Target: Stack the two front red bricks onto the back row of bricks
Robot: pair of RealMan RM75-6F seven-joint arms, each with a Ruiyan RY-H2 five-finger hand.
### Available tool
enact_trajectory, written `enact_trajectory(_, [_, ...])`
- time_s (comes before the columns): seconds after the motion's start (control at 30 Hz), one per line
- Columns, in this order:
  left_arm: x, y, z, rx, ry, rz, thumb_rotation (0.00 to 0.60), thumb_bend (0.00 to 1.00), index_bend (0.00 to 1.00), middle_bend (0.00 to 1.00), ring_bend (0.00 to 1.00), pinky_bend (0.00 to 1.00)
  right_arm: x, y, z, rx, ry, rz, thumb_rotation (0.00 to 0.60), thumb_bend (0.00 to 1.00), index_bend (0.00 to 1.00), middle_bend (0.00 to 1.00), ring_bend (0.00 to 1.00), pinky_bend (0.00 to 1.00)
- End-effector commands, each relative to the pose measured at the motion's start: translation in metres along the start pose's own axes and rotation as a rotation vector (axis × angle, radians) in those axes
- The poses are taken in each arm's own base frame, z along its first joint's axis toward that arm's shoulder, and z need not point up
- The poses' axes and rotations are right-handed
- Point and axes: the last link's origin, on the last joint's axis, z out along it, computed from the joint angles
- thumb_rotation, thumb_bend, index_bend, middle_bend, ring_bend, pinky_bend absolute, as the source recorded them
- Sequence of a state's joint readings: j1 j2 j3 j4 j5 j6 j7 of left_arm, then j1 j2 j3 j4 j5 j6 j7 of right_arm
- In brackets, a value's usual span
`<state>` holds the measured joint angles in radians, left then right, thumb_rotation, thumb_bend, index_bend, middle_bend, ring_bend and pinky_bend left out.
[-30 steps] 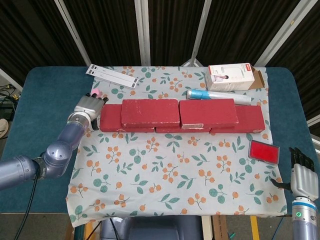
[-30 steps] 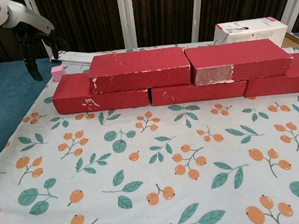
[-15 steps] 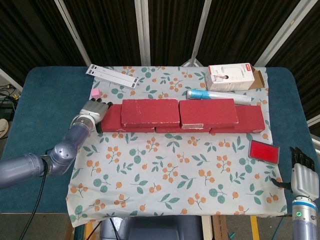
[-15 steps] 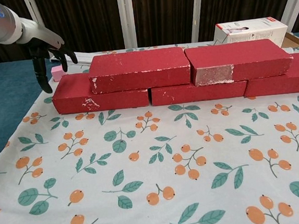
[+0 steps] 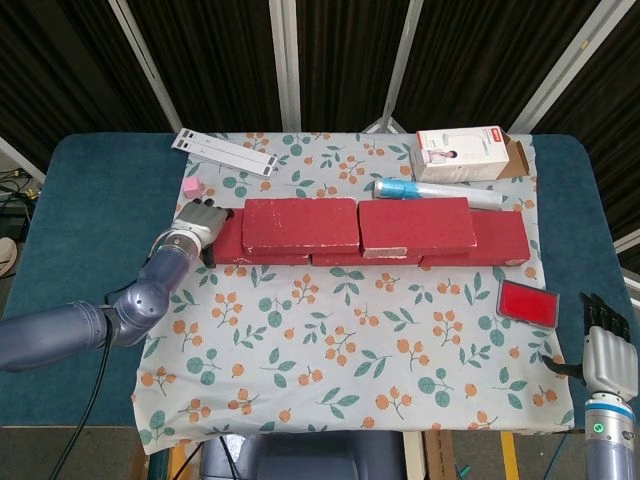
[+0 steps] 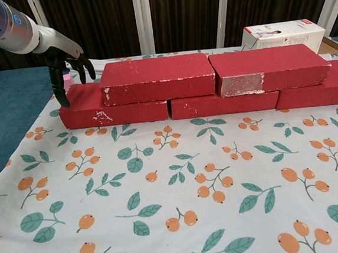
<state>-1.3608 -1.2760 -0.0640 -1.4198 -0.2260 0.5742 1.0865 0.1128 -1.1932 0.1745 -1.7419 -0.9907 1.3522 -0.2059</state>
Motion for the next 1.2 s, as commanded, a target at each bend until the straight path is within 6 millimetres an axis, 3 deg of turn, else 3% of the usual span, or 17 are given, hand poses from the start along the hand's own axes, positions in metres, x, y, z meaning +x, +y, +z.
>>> enact_trajectory(0.03, [0.000,0.001,0.000,-0.002,0.001,0.006,0.600,0.00,0.23,0.16,0.00,0.08,0.000,0.000,0.000,0.001,0.000,0.001,0.600,0.07,0.00,0.00,0.00,0.00])
enact_trajectory(1.2, [0.002,0.020,0.006,-0.039,-0.002,0.018,0.600,0.00,0.14,0.14,0.00,0.08,0.002,0.001,0.001,-0.003,-0.001,0.007,0.600,0.07,0.00,0.00,0.00,0.00])
